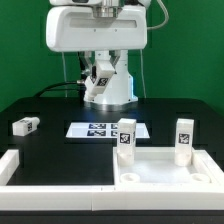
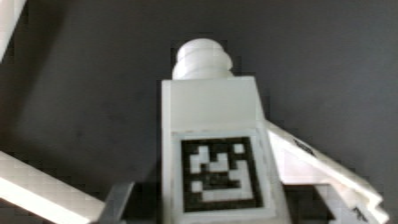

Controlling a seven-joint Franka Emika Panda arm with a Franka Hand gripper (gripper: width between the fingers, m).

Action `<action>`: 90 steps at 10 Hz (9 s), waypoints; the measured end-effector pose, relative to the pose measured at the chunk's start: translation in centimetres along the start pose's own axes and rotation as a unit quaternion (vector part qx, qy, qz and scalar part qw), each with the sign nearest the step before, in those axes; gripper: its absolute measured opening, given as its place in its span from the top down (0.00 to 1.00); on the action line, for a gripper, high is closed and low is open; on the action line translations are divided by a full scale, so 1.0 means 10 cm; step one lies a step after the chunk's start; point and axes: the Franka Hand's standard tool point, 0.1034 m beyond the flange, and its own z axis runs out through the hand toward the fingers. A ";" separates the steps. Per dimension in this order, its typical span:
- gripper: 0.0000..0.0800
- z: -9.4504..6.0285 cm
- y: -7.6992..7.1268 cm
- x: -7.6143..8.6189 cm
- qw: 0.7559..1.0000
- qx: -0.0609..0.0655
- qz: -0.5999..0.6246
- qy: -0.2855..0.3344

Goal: Assemble square table

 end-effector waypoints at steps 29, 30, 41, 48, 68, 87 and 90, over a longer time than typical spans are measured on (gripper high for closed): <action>0.64 0.58 -0.38 1.77 0.959 0.004 0.190 0.211; 0.64 0.58 -0.38 1.77 0.959 0.004 0.190 0.211; 0.64 0.99 -0.60 1.84 0.944 -0.020 0.212 0.250; 0.64 1.01 -0.52 1.78 0.943 -0.025 0.218 0.249; 0.64 1.14 -0.50 1.82 0.932 -0.051 0.239 0.268; 0.22 1.10 -0.37 1.84 0.955 0.081 0.282 0.033; 0.64 1.10 -0.38 1.84 0.935 0.083 0.343 0.028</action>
Offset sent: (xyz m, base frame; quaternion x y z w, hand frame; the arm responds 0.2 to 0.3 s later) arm 0.1000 0.0630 0.0201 0.0129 0.1332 0.1174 0.9840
